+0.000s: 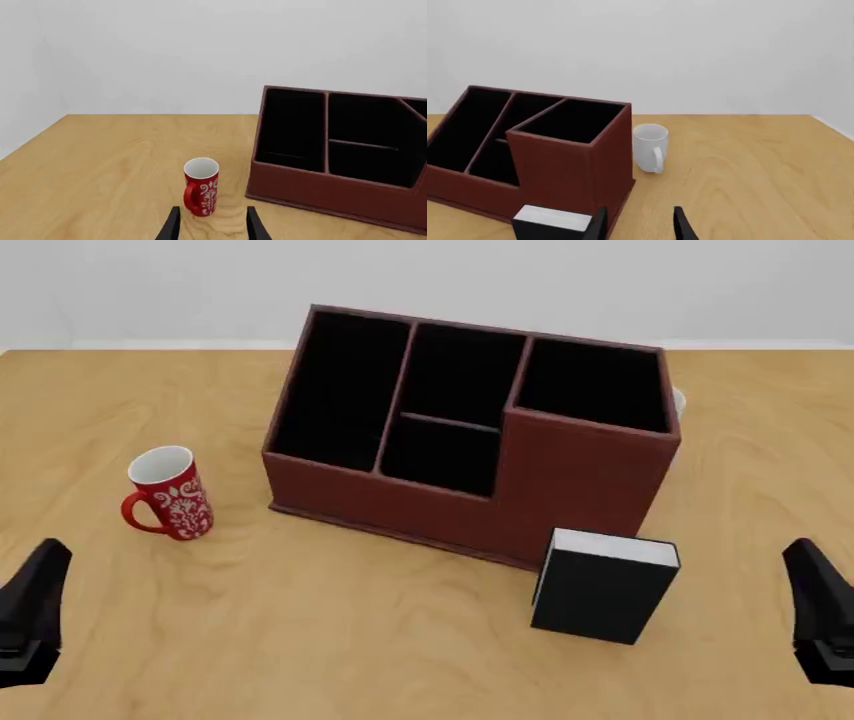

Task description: Pick up the book and place it in the right compartment of the caddy.

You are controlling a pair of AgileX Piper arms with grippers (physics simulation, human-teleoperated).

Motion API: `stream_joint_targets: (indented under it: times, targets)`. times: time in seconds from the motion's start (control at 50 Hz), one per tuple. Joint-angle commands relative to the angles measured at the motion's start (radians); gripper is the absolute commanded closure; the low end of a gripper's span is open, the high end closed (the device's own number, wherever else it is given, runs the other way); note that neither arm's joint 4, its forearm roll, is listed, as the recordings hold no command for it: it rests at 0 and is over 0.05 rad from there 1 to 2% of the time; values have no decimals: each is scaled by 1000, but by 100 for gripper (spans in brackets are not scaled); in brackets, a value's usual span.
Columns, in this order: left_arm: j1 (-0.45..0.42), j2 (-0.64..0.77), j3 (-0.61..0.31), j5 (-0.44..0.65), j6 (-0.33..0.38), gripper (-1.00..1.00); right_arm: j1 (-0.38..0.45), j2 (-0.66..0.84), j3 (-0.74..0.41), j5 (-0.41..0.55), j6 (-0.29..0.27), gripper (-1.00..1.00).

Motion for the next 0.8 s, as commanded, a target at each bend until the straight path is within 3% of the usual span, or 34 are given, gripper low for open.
stream_joint_targets:
  times: [0.02, 0.32, 0.44, 0.6, 0.68, 0.72, 0.8]
  targets:
    - [0, 0, 0, 0, 0, -100, -11, 4, -9, 8, -22, -100]
    - [0, 0, 0, 0, 0, -100, 6, 29, -75, 79, -76, -100]
    - [0, 0, 0, 0, 0, -100, 54, 162, -136, 79, -134, -100]
    - [0, 0, 0, 0, 0, -100, 97, 213, -230, 179, -200, -100]
    - [0, 0, 0, 0, 0, -100, 126, 221, -268, 233, -217, -100]
    - [0, 0, 0, 0, 0, -100, 155, 228, -302, 271, -198, -100]
    - [0, 0, 0, 0, 0, -100, 197, 263, -342, 315, -235, -100]
